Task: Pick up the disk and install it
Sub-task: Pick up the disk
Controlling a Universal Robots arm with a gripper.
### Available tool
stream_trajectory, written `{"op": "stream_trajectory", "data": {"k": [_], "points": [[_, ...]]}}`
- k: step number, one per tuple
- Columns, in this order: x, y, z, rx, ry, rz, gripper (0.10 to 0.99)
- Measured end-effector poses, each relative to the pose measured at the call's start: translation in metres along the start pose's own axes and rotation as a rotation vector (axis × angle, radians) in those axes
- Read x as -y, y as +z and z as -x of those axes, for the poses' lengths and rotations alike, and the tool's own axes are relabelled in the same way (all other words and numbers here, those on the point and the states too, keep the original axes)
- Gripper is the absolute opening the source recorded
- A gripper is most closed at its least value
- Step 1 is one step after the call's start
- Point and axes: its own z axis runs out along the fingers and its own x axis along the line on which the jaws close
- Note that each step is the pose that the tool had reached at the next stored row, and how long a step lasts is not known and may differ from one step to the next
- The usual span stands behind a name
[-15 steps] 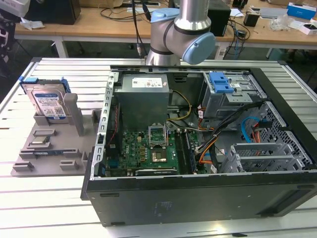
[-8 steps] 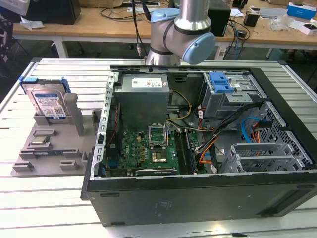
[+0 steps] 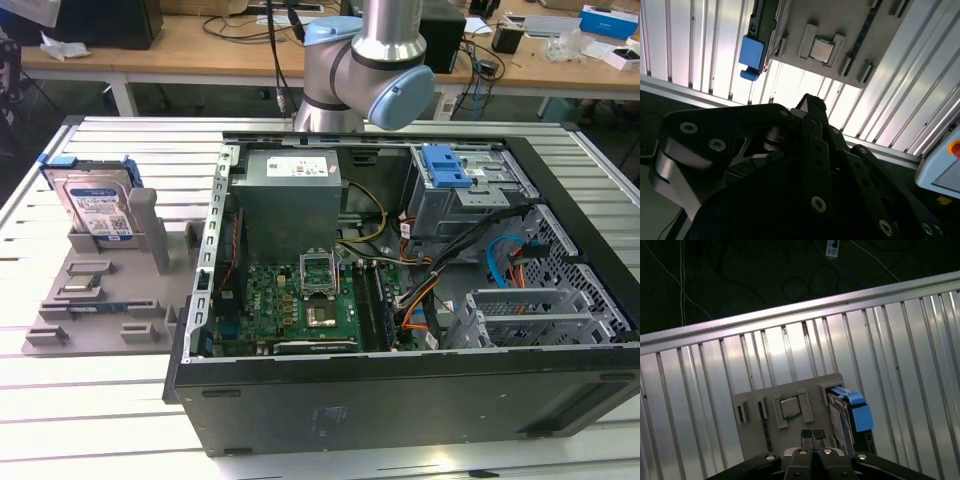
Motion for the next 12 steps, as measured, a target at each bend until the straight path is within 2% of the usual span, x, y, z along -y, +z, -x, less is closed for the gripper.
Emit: {"op": "stream_trajectory", "data": {"k": [3,8,9,12], "points": [[0.0000,0.0000,0.0000,-0.0013,-0.029,0.001,0.106],[0.0000,0.0000,0.0000,-0.0013,-0.030,0.001,0.114],[0.0000,0.0000,0.0000,-0.0014,-0.030,0.001,0.231],[0.0000,0.0000,0.0000,-0.0014,-0.030,0.001,0.416]]}}
